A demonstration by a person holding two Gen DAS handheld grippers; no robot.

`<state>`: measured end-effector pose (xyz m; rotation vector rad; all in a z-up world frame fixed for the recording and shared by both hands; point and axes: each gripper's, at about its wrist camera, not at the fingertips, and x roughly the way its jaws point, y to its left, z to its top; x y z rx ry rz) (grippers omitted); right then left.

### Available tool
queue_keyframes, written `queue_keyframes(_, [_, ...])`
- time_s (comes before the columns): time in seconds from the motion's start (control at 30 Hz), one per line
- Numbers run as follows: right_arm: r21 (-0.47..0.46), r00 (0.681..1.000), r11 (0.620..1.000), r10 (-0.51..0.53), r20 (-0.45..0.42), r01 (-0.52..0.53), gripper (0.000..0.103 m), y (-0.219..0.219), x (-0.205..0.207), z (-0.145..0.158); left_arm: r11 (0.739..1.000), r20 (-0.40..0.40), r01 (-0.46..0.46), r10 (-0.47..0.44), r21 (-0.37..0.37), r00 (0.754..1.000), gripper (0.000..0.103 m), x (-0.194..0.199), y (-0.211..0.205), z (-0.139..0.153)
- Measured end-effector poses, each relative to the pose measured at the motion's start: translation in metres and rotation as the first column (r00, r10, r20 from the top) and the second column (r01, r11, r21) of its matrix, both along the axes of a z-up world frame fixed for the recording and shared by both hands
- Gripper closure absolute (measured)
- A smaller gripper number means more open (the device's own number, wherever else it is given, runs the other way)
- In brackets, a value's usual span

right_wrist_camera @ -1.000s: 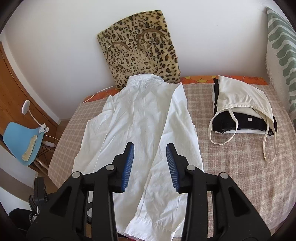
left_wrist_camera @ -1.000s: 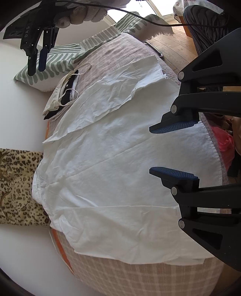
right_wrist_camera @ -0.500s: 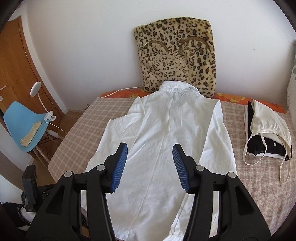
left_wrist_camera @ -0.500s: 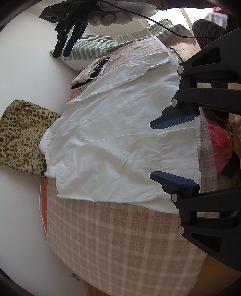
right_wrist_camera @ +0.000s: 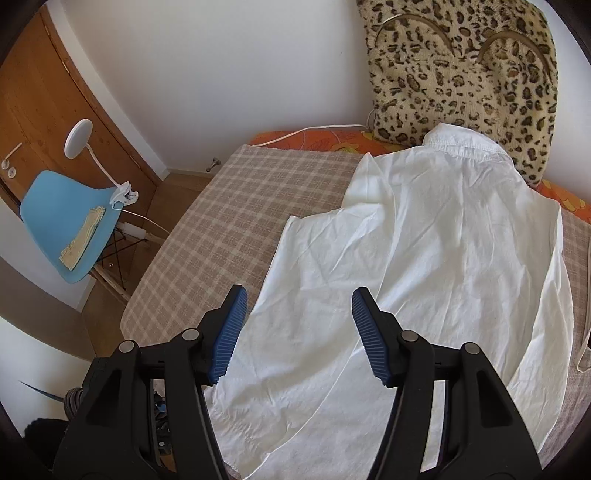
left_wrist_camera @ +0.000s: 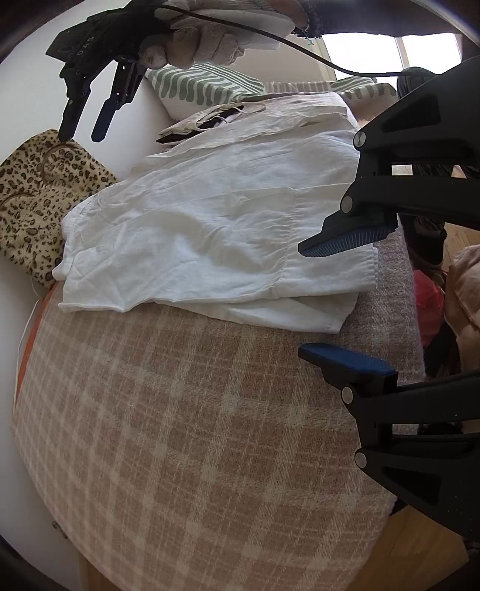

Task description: Fold small clothes

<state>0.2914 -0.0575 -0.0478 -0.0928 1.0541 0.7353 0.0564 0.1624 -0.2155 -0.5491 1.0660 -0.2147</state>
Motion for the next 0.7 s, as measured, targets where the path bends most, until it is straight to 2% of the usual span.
queue_keyframes(0.17, [-0.065, 0.997, 0.998, 0.019, -0.074, -0.024, 0.041, 0.055, 0.025, -0.028, 0.998, 0.036, 0.035, -0.034, -0.045, 0.999, 0.059, 0.005, 0.002, -0.003])
queue_keyframes(0.2, [-0.089, 0.996, 0.996, 0.017, -0.082, -0.024, 0.041, 0.065, 0.031, -0.033, 0.998, 0.053, 0.039, -0.037, -0.052, 0.998, 0.062, 0.005, 0.002, -0.003])
queue_keyframes(0.23, [-0.108, 0.996, 0.994, 0.013, -0.089, -0.022, 0.041, 0.075, 0.036, -0.037, 0.996, 0.061, 0.051, -0.047, -0.072, 0.997, 0.072, 0.008, 0.002, -0.005])
queue_keyframes(0.33, [-0.152, 0.995, 0.988, -0.005, -0.096, -0.01, 0.041, 0.098, 0.051, -0.047, 0.986, 0.044, 0.061, -0.055, -0.157, 0.998, 0.088, 0.016, 0.003, -0.016])
queue_keyframes(0.47, [-0.214, 0.994, 0.977, -0.022, -0.107, -0.002, 0.041, 0.129, 0.066, -0.065, 0.975, 0.036, 0.043, -0.036, -0.219, 0.999, 0.091, 0.017, 0.009, -0.023])
queue_keyframes(0.7, [-0.385, 0.995, 0.923, -0.06, -0.081, 0.025, 0.041, 0.174, 0.082, -0.112, 0.973, 0.052, 0.05, -0.039, -0.225, 0.998, 0.095, 0.012, 0.006, -0.022])
